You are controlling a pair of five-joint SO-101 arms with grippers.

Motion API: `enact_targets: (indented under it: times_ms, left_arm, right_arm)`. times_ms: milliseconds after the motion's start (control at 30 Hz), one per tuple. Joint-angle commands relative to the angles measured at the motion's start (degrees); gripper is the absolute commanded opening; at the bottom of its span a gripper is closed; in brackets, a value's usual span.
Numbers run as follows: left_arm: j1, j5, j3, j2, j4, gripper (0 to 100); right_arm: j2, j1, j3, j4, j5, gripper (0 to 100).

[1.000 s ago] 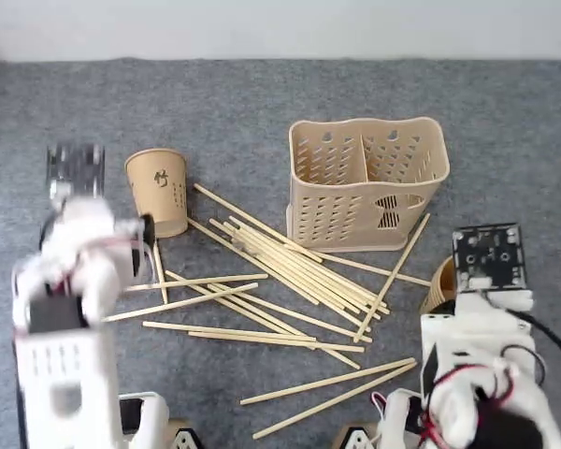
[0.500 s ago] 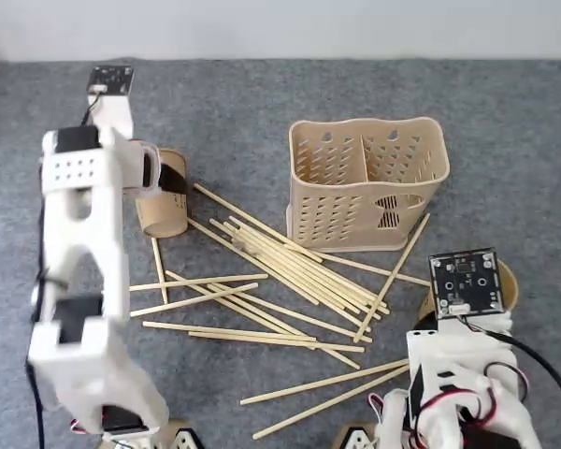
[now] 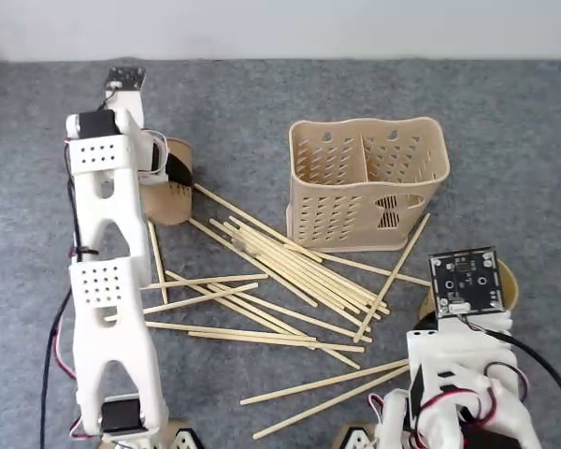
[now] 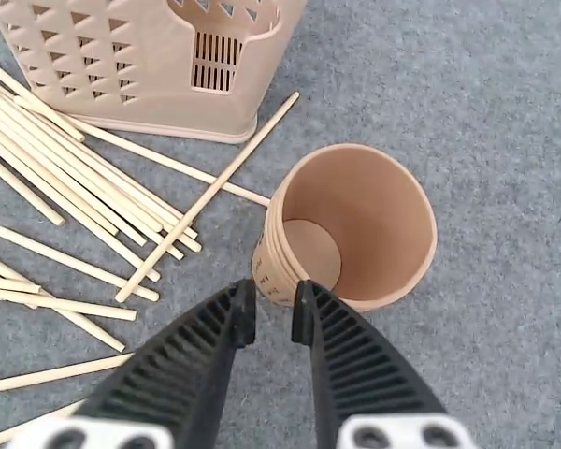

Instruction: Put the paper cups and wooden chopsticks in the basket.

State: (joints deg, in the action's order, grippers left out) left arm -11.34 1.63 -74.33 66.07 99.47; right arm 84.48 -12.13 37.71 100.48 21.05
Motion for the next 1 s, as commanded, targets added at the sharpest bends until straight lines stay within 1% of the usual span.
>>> enact_targets:
  times_ms: [0,133,267,400,667,967]
  left_arm:
    - [-0.9,-0.5,-4.4,2.5,1.1,33]
    - [-0.5,-0.6,-3.8,3.0,1.1,33]
    - [-0.4,-2.8,-2.7,3.0,1.1,33]
    - [-0.2,-3.0,-0.8,2.9,1.0,33]
    - [0.1,-3.0,-1.6,1.9,1.1,33]
    - [-0.3,-2.9,-1.6,-7.9,1.2,33]
  right_arm:
    - [0.0,0.5,-0.3,1.9,-0.2,8.4]
    - [0.0,0.5,-0.3,1.9,-0.2,8.4]
    - [0.0,0.5,-0.3,1.9,-0.2,8.4]
    - [0.0,0.5,-0.3,1.9,-0.2,8.4]
    - [0.0,0.5,-0.3,1.9,-0.1,8.4]
    - [0.1,0.1,-0.4,1.9,0.0,8.4]
